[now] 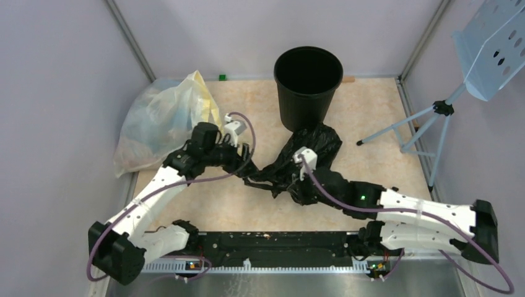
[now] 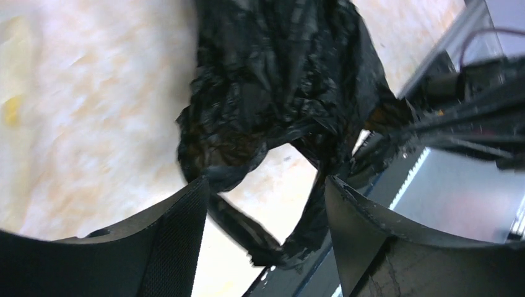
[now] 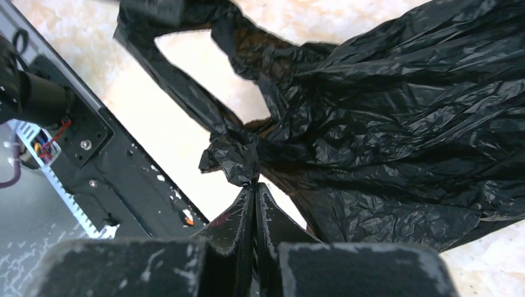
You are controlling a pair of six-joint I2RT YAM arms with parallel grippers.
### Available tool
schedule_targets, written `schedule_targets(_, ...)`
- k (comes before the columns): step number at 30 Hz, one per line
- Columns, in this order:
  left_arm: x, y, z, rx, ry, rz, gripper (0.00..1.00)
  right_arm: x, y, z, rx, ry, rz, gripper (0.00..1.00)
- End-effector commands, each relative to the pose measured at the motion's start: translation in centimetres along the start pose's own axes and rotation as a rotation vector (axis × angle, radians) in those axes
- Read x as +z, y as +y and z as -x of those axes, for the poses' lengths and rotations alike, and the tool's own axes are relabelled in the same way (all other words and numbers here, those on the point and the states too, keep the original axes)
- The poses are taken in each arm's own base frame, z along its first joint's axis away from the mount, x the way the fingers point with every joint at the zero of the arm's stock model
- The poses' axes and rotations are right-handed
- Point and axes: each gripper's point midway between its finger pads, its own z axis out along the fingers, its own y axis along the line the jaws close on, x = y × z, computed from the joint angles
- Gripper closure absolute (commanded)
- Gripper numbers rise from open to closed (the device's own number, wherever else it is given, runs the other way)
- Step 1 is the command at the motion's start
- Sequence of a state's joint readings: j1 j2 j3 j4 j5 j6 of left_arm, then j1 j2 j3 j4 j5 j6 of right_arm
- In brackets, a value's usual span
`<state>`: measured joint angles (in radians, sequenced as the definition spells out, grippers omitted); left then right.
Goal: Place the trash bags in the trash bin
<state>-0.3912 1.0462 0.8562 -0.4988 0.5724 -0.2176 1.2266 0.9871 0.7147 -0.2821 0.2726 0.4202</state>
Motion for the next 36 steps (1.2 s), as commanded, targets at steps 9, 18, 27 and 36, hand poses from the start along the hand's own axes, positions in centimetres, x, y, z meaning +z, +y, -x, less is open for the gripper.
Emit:
schedule_targets(9,2.9,-10.0,2.8,0.503,0.107,-0.149,0.14,-5.0,-3.5,0.2,0.019,0.007,-0.041,1.00)
schedule_targets(18,4.5,-11.5,-3.7,0.605,0.313,-0.259,0.16,-5.2,-3.5,0.6,0.016,-0.004,-0.044,1.00)
schedule_targets(27,5.8,-8.4,-7.3,0.580,0.413,-0.170,0.27,-5.8,-3.5,1.2,0.021,-0.029,-0.039,1.00)
schedule_targets(36,6.4,-5.1,-4.8,0.539,0.332,0.098,1.00,-5.9,-2.4,1.2,0.013,-0.020,0.027,1.00)
